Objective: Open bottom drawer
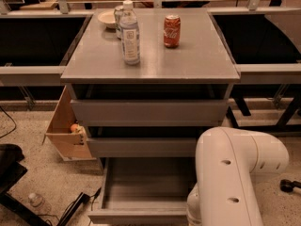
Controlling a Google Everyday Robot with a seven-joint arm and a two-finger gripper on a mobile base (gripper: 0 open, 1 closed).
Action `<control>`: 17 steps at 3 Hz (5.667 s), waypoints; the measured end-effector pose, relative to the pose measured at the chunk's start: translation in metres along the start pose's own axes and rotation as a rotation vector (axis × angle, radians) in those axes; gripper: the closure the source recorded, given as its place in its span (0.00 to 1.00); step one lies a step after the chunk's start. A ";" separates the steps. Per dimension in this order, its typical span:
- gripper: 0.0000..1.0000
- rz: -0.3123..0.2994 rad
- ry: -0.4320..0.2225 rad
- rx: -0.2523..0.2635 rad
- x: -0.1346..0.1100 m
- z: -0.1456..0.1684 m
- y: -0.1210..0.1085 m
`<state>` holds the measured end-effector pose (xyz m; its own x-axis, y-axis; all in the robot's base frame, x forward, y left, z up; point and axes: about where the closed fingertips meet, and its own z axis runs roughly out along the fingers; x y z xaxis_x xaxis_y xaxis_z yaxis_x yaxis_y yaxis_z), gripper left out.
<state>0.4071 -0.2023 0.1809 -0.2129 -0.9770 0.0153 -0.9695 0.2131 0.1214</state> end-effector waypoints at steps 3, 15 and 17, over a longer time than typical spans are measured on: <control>1.00 0.040 -0.011 0.027 0.024 -0.017 -0.003; 0.81 0.140 -0.018 -0.155 0.068 -0.004 0.072; 0.35 0.140 -0.018 -0.155 0.068 -0.004 0.072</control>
Offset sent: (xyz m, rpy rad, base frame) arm -0.2684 -0.1093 0.0591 -0.0829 0.1500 -0.3754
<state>0.3235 -0.2537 0.1950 -0.3480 -0.9372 0.0249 -0.9001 0.3414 0.2706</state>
